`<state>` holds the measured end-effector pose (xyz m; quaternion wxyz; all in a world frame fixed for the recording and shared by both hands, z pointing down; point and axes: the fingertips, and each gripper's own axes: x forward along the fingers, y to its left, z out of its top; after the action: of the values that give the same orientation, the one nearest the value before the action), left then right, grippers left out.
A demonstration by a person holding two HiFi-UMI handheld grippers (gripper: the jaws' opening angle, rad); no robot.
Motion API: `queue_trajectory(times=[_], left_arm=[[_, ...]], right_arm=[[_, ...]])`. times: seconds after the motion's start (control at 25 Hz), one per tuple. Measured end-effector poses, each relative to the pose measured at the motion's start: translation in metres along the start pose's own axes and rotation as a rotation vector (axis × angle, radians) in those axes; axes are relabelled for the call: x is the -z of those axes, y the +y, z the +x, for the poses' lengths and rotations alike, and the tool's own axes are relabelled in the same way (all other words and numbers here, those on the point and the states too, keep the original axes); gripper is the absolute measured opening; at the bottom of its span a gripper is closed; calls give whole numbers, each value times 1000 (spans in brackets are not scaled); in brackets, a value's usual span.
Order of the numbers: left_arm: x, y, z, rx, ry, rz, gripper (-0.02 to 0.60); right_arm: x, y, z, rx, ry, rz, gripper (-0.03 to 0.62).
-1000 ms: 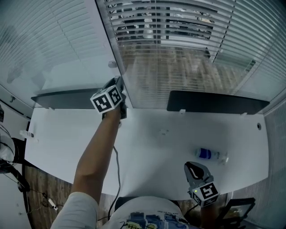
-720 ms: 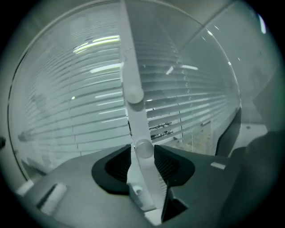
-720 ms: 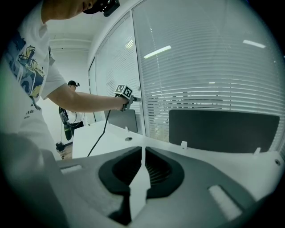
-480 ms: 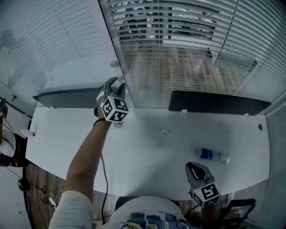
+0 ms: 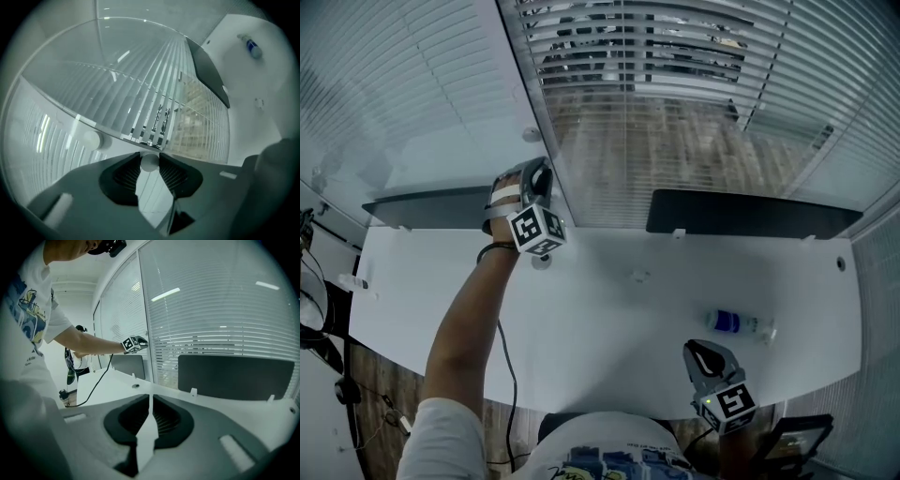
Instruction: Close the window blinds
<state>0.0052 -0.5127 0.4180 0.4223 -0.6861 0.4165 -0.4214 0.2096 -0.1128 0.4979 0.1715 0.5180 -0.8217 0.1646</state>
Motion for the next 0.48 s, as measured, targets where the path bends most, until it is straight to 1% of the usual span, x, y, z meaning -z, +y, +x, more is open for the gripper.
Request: queue_trajectory(times=[0.08,0.2,0.4,0.48], left_arm=[[2,2,0,-4,-1,-121,124],[3,6,-1,-2,-6,-329,126],[7,13,-3,-9,-27,-709,126],[9,15,-3,-12,-31,-814,124]], right_arm=[[1,0,0,-3,-3,1,14],[4,-1,-1,-1,-6,12,14],[3,-3,-1,7,-9,4,14],[4,-3,-1,6,-4,-2,14]])
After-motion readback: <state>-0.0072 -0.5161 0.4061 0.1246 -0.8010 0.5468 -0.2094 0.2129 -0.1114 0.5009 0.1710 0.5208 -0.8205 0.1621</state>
